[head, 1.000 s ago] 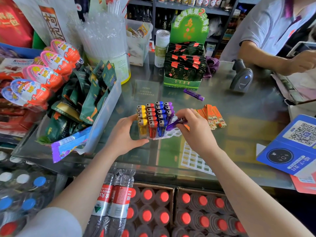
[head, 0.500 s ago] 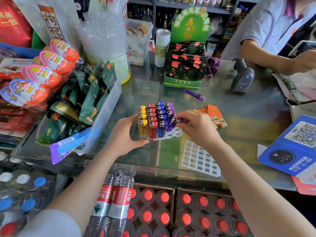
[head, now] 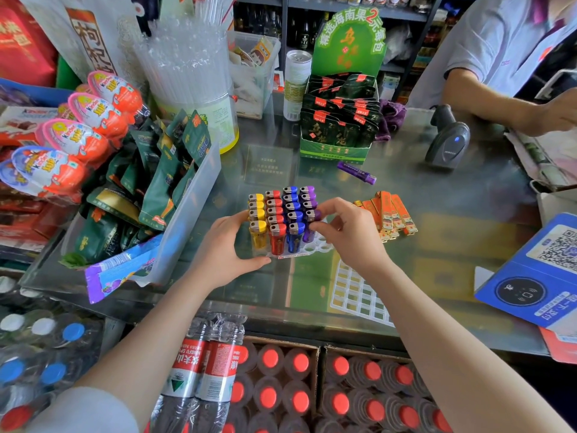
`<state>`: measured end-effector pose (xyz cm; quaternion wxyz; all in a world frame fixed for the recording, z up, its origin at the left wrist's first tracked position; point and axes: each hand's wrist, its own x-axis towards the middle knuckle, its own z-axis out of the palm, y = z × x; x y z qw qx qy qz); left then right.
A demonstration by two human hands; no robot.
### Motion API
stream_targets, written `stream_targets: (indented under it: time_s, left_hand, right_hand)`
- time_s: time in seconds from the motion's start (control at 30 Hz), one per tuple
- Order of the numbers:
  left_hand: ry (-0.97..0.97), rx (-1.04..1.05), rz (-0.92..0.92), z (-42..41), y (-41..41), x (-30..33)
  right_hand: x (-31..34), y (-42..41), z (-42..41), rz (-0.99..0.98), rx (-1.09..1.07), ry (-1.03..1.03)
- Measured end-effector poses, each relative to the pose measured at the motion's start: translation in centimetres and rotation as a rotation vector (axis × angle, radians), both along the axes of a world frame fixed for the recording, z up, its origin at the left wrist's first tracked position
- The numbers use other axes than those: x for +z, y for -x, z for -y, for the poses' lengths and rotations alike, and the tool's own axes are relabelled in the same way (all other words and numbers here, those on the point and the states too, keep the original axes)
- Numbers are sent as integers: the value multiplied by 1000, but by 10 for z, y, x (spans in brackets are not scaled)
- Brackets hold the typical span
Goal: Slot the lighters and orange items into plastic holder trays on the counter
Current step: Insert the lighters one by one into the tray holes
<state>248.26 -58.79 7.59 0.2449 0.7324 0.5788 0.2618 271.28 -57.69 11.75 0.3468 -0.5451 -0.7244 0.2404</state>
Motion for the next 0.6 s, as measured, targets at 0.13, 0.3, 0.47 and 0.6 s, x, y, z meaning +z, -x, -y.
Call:
stream_targets:
  time_s: [0.13,0.3,0.47,0.6]
  left_hand:
    - [16,5,-12,0,0,0]
    - [33,17,-25,-2,2,0]
    - [68,13,-20,-2,2,0]
    - [54,15,-28,-3,1,2]
  right_hand:
    - [-3,-9,-3,-30,49,36]
    - [-9,-24,-27,-122,-183,35]
    - [-14,-33,-82,318,-283,50]
    - [-26,-29,-106,548,-299,114]
